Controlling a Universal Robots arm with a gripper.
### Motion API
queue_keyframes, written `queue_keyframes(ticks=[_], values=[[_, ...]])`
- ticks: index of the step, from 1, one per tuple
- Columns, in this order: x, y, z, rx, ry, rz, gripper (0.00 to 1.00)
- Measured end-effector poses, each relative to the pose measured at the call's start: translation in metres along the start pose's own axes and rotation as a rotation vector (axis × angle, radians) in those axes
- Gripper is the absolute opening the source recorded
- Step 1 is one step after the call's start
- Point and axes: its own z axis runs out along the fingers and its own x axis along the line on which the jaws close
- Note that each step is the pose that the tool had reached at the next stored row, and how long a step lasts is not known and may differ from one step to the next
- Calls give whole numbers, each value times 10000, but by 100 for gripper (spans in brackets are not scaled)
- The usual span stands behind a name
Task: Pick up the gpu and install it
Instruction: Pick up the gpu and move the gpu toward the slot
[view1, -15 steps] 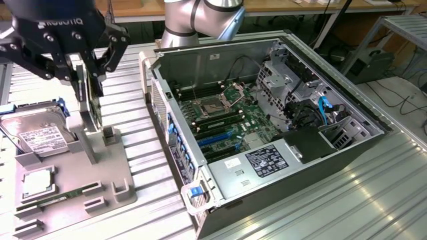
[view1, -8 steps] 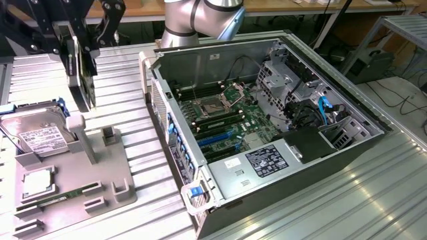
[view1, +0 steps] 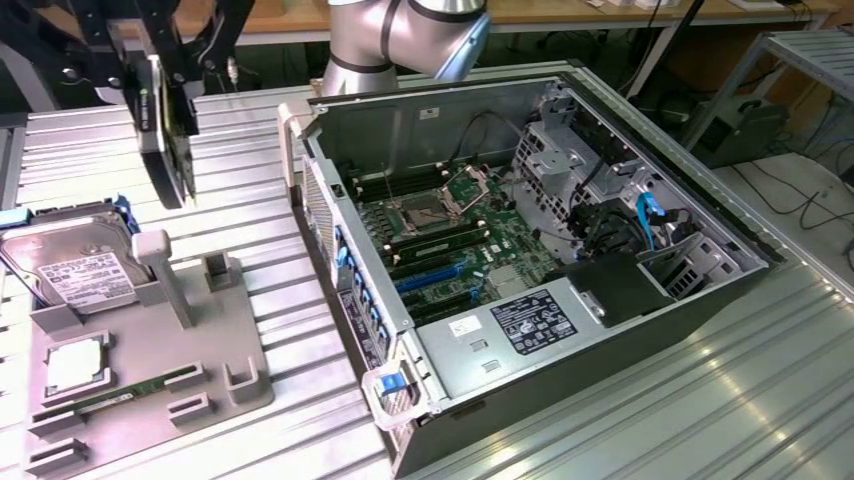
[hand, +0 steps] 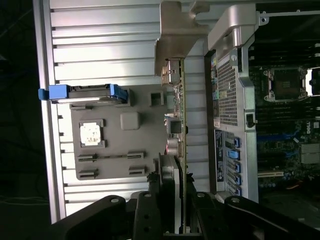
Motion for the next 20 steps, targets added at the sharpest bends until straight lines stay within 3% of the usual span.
queue_keyframes(ticks=[9,14,19,20], values=[[-284,15,6,-74,5,18,28],[-485,26,11,-146,8,31,28],[-596,33,14,-215,11,66,28],[-648,35,15,-260,13,78,28]])
